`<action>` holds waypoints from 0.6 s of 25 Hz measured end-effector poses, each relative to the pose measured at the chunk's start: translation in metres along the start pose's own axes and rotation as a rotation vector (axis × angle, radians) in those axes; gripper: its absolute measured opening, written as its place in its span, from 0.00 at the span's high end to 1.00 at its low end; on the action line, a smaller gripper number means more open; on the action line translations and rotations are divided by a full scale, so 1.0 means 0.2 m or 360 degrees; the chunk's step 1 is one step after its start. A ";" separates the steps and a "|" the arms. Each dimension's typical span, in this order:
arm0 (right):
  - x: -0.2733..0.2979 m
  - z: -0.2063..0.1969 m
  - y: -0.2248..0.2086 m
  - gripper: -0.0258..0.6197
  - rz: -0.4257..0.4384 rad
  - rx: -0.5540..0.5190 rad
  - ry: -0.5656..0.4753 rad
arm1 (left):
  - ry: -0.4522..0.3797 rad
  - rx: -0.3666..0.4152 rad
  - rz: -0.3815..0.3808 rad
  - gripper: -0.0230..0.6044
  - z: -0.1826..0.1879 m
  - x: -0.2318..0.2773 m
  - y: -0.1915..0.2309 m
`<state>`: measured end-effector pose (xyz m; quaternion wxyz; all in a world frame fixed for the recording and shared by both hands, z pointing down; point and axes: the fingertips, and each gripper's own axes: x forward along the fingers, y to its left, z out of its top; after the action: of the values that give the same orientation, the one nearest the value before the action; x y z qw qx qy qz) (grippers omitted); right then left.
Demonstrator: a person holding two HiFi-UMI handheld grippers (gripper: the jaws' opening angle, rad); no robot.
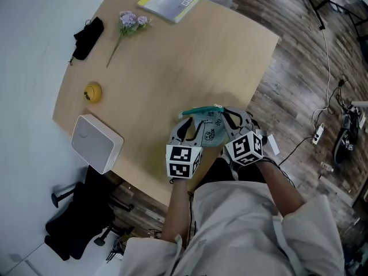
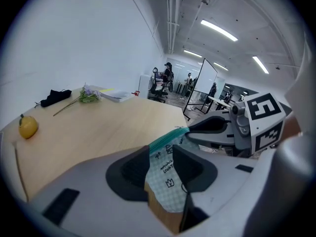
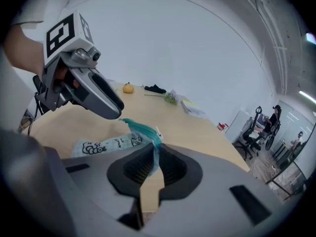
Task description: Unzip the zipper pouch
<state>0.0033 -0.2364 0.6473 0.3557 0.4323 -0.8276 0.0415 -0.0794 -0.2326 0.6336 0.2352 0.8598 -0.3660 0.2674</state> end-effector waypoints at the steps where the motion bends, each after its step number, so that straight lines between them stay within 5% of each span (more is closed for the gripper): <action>1: -0.04 0.01 -0.01 0.90 -0.0006 -0.0018 -0.0023 | -0.0014 0.0004 0.0003 0.72 0.01 -0.02 -0.03; 15: -0.49 0.04 -0.03 0.90 -0.0035 -0.0216 -0.0217 | -0.0182 0.0049 0.0035 0.72 0.09 -0.25 -0.41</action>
<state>0.0399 -0.1764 0.5787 0.3274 0.4180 -0.8460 -0.0481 -0.0424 -0.1676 0.5710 0.1976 0.8731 -0.3842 0.2259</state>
